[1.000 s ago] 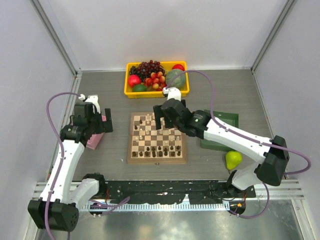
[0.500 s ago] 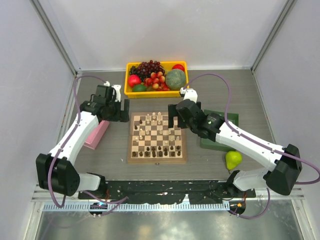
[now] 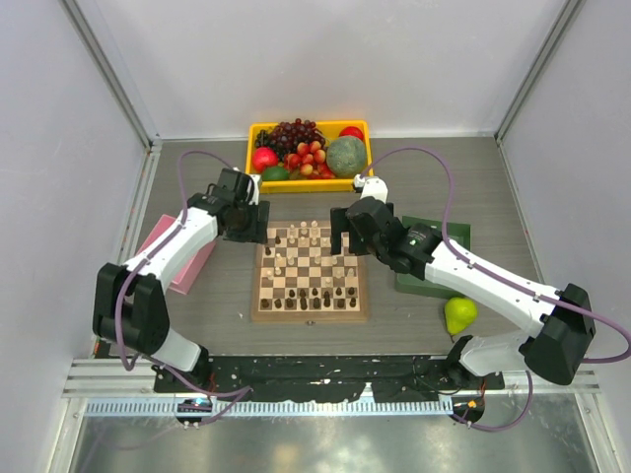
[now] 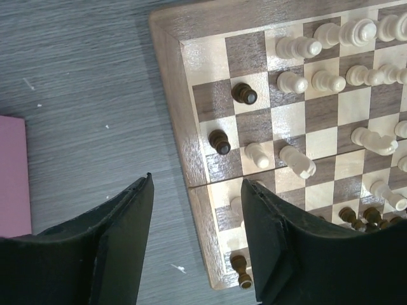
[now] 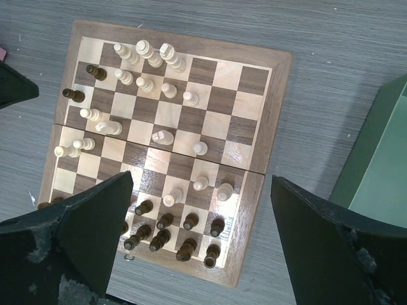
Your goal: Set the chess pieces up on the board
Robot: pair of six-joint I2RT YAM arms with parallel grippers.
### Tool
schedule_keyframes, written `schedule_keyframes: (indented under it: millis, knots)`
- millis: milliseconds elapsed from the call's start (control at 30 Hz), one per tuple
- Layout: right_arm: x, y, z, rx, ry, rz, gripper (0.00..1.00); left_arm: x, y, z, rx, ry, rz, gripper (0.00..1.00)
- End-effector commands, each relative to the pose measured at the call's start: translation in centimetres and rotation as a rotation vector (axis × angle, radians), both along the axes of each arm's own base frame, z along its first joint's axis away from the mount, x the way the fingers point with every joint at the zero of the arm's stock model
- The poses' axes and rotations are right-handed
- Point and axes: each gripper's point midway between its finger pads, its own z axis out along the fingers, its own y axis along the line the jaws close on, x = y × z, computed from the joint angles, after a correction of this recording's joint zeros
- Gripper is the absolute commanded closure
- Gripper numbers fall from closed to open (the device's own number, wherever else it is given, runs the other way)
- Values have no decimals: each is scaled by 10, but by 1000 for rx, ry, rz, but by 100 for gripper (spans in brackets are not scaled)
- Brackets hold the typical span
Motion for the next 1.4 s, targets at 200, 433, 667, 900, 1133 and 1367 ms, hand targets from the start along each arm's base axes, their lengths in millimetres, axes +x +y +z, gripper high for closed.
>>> schedule_keyframes:
  millis: [200, 433, 667, 900, 1133, 1367]
  knots:
    - [7, 2, 8, 30, -23, -18, 4, 25, -25, -6, -47, -16, -4, 44]
    - [7, 2, 6, 25, -19, -18, 4, 30, -30, -17, -50, 12, -6, 53]
    - [6, 0, 2, 18, -9, -18, 5, 30, -34, -24, -60, 39, -12, 55]
    - [6, 1, 0, 16, -3, -12, 5, 23, -34, -35, -56, 69, -15, 55]
    - [6, 3, -2, 16, 5, -8, 5, 22, -36, -40, -49, 88, -21, 60]
    - [6, 4, -4, 16, 12, -5, 5, 20, -34, -44, -34, 98, -24, 60]
